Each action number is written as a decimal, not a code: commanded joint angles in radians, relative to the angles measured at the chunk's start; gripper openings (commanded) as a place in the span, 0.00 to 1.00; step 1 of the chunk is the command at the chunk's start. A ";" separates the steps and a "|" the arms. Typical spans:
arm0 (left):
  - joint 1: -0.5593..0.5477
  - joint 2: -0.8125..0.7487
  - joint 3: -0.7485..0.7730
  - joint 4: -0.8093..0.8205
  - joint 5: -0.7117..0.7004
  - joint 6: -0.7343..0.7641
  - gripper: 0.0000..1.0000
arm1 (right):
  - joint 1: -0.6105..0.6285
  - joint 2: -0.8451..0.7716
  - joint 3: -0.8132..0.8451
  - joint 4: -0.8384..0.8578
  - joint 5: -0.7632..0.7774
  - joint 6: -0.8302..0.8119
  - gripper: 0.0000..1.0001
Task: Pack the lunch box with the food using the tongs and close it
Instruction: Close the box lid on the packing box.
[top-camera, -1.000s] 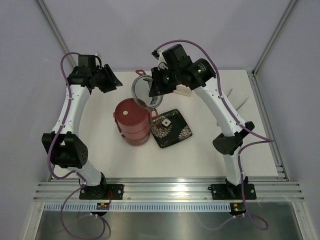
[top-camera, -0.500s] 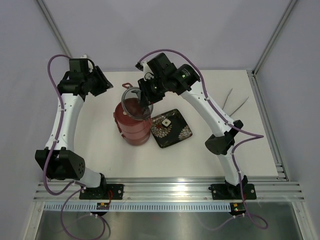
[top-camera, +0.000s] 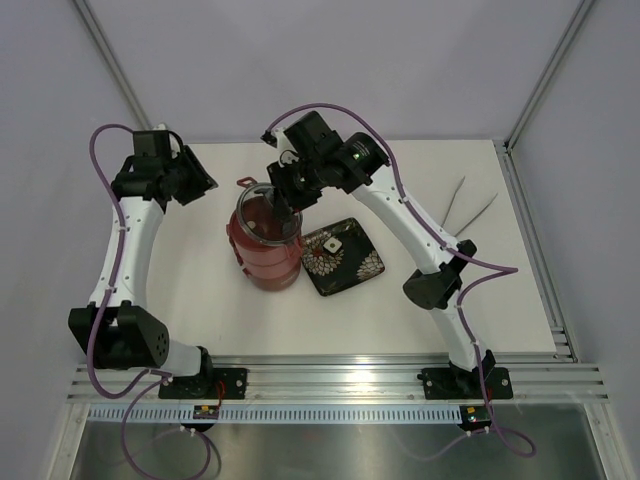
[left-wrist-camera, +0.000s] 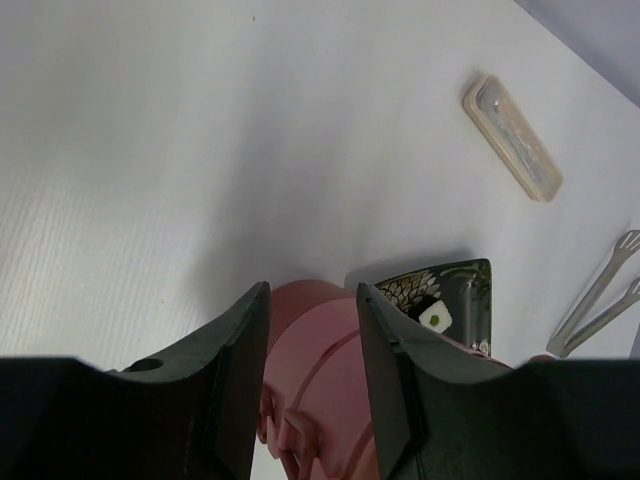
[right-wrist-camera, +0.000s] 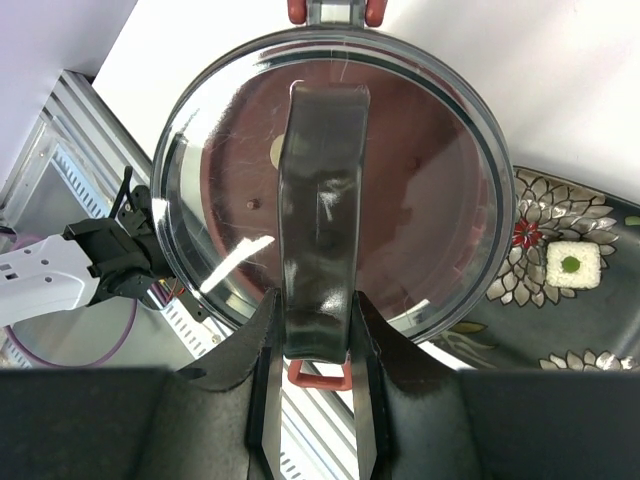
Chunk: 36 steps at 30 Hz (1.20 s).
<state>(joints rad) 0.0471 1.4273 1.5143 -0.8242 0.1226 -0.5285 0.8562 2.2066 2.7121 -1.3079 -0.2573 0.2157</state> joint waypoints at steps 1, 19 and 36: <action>0.005 -0.005 -0.112 0.072 0.055 -0.004 0.43 | 0.010 0.022 0.046 0.042 0.000 -0.013 0.00; -0.004 0.016 -0.453 0.381 0.341 -0.123 0.39 | 0.023 0.051 0.038 0.065 0.029 -0.007 0.01; -0.033 0.033 -0.468 0.416 0.370 -0.149 0.38 | 0.041 0.042 -0.021 0.125 -0.011 0.002 0.04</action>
<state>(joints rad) 0.0372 1.4532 1.0401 -0.4438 0.4335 -0.6678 0.8795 2.2524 2.6961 -1.1915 -0.2558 0.2279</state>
